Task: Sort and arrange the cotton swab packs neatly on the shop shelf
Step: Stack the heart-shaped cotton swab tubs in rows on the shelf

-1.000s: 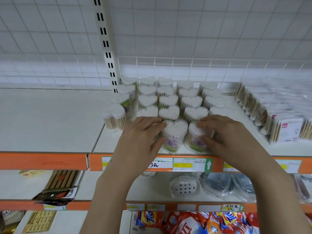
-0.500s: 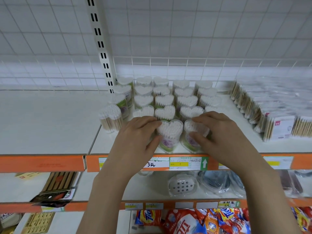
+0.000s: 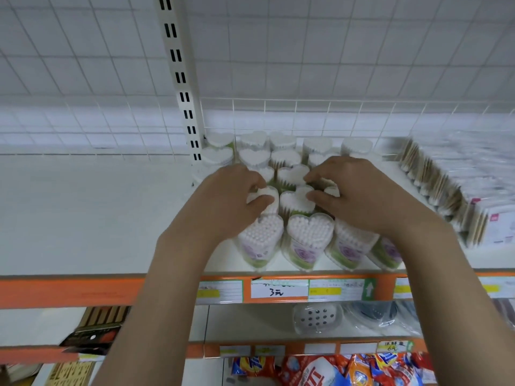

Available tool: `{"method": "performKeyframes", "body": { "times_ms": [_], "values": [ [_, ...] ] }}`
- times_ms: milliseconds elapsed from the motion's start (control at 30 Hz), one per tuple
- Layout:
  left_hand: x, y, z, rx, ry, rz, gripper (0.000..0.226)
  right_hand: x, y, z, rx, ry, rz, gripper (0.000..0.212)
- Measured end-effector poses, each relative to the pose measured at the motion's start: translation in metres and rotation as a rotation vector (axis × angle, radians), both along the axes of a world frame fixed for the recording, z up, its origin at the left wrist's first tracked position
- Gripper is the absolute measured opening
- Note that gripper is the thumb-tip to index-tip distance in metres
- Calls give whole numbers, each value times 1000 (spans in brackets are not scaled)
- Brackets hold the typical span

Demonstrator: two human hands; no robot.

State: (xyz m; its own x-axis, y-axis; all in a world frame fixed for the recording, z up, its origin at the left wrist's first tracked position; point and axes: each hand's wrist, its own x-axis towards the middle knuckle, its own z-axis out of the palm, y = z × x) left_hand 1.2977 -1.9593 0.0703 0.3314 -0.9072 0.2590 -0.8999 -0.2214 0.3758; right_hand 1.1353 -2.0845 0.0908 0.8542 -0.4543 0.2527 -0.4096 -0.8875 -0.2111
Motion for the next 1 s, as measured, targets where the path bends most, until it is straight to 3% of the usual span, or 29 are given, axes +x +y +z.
{"method": "performKeyframes", "body": {
  "times_ms": [200,333,567,833,1000],
  "values": [
    [25,-21,8,203,63,19,56,25,-10,9,73,228,-6,42],
    [24,-31,13,296,1,-28,78,33,-8,14,98,328,-22,38],
    [18,-43,17,337,-49,-122,53,38,-7,14,79,351,-66,32],
    [26,-42,16,328,31,-149,55,38,-6,7,59,327,-89,36],
    [27,-43,16,343,4,-152,54,39,-4,4,98,369,-126,49]
  ]
}}
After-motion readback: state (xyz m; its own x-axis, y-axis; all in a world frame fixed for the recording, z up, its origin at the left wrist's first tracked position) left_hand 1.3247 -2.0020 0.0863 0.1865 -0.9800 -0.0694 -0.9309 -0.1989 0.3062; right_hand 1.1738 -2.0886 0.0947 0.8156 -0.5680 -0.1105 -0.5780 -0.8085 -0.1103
